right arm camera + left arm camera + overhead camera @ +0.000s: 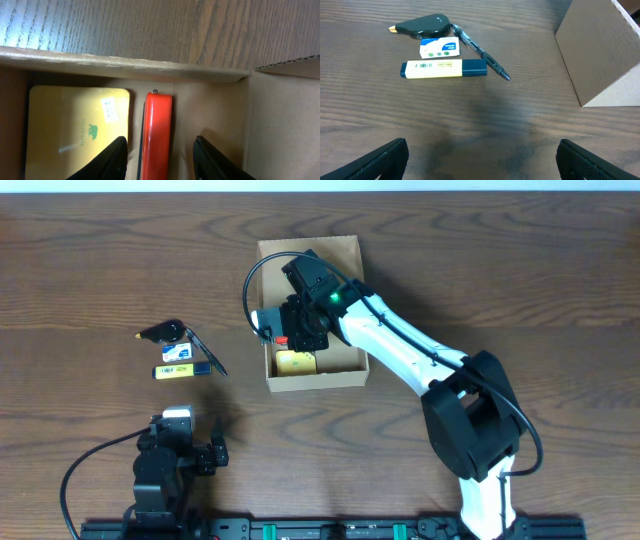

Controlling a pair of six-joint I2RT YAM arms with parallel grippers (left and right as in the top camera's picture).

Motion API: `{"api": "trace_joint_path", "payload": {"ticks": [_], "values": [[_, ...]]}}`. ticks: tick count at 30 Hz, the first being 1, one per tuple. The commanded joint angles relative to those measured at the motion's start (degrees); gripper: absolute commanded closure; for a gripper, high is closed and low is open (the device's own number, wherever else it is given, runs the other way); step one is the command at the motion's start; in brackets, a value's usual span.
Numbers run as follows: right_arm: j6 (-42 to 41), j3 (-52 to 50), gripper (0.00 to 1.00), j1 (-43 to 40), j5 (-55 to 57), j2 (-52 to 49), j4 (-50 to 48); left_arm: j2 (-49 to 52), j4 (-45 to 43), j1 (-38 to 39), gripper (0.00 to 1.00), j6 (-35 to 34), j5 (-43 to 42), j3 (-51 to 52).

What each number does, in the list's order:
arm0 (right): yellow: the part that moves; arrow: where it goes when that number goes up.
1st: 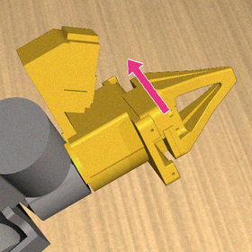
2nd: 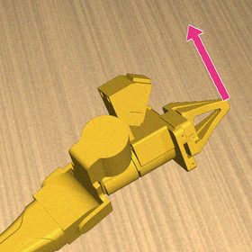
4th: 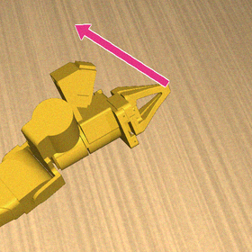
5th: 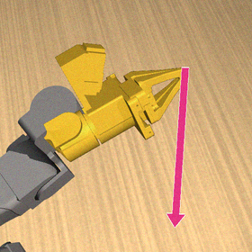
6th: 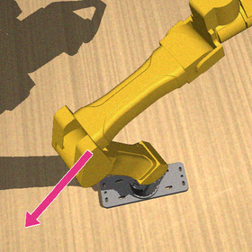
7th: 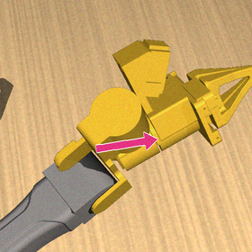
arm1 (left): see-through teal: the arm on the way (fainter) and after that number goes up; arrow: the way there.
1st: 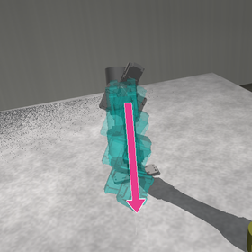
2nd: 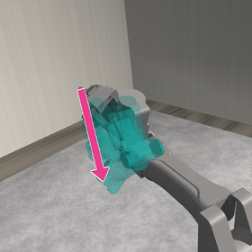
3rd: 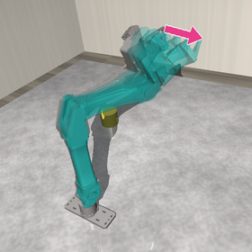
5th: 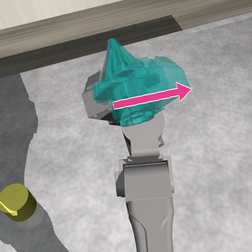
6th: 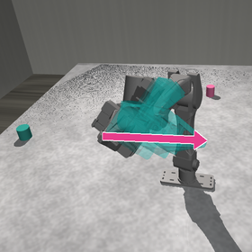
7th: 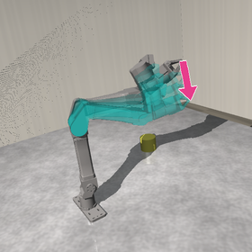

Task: Pack container
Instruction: 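Lower the stapler into the box beside the notepad and release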

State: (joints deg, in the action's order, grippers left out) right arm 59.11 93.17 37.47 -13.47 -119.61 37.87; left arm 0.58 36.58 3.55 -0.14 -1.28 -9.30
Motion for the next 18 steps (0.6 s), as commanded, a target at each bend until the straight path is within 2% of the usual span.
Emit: {"api": "trace_joint_path", "payload": {"ticks": [1,8,13,18], "values": [[-4.44,-0.07,0.56,0.48,-0.46,-0.7,0.07,-0.37,0.11,0.24,0.05,0.33,0.24,0.42],[-20.48,-0.04,0.59,0.5,-0.48,3.48,2.73,-0.37,0.11,0.24,0.05,0.35,0.24,0.42],[-24.63,-0.04,0.64,0.48,-0.46,10.54,5.73,-0.37,0.11,0.24,0.05,0.33,0.22,0.42],[-24.98,-0.04,0.66,0.44,-0.44,16.85,7.76,-0.37,0.11,0.24,0.05,0.35,0.24,0.42]]}}
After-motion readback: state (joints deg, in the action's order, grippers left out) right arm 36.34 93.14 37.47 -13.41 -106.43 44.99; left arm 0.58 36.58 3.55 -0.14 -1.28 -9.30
